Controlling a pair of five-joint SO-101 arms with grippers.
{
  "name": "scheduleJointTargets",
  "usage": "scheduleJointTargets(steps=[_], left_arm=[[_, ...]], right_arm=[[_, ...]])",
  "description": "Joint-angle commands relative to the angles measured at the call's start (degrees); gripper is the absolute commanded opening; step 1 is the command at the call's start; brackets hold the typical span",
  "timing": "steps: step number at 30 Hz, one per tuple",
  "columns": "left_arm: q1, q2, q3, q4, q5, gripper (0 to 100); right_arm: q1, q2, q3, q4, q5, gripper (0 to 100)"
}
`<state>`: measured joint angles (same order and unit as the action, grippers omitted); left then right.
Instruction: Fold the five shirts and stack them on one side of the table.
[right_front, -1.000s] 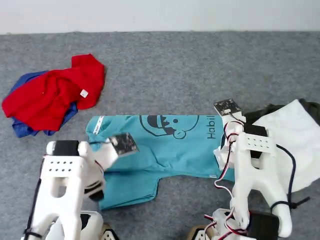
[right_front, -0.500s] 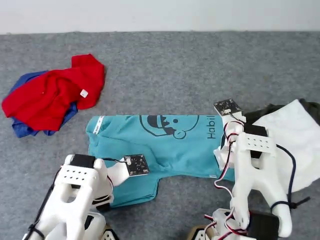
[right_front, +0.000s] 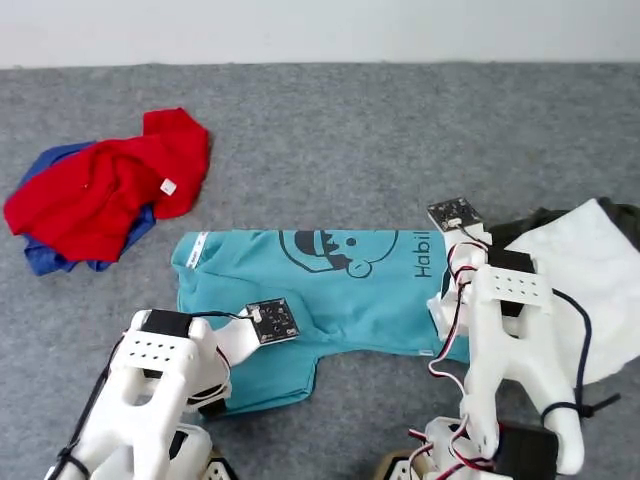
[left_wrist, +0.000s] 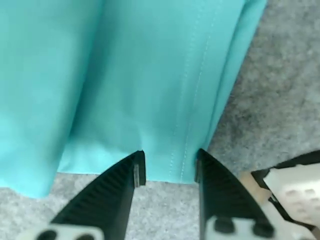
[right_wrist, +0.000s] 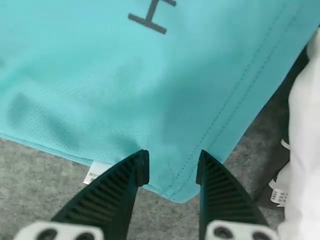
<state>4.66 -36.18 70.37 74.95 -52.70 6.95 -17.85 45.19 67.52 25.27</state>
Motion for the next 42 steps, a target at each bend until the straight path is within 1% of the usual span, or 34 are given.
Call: scheduleJointTargets(steps=[1, 9, 11, 15, 25, 28, 30, 33, 35, 38, 42], left_arm=[[0.44, -0.18, -1.19, -0.62, 0.44, 16], [0.53, -0.09, -0.84, -0.62, 0.44, 9], [0.53, -0.09, -0.31, -1.14, 0.44, 9], [0.53, -0.09, 2.33, -5.36, 0.44, 9], [0.53, -0.35, 2.15, -5.98, 0.53, 9], [0.44, -0.26, 0.66, -5.27, 0.62, 9], [0.44, -0.26, -1.01, -3.34, 0.62, 7], [0.44, -0.26, -5.85, 2.55, 0.70, 1], [0.09, -0.26, -9.19, 5.71, 0.70, 1], [0.09, -0.26, -12.09, 5.89, 0.79, 1], [0.26, -0.18, -13.85, 2.81, 2.20, 1]], right_arm=[[-0.13, -0.75, -1.76, 0.22, 0.70, 16.5], [-0.13, -0.75, -1.76, 0.13, 0.70, 16.5], [-0.13, -0.75, -1.76, 0.13, 0.70, 16.5], [-0.13, -0.75, -1.76, 0.13, 0.70, 16.5], [-0.13, -0.75, -1.76, 0.04, 0.70, 16.5], [-0.13, -0.75, -1.76, 0.04, 0.70, 16.5], [-0.13, -0.75, -1.76, 0.04, 0.70, 16.5], [-0.13, -0.75, -1.76, 0.04, 0.70, 16.5], [-0.13, -0.75, -1.76, 0.04, 0.70, 16.5], [-0.13, -0.75, -1.76, 0.04, 0.62, 16.5], [-0.13, -0.75, -1.76, 0.04, -0.70, 16.5]])
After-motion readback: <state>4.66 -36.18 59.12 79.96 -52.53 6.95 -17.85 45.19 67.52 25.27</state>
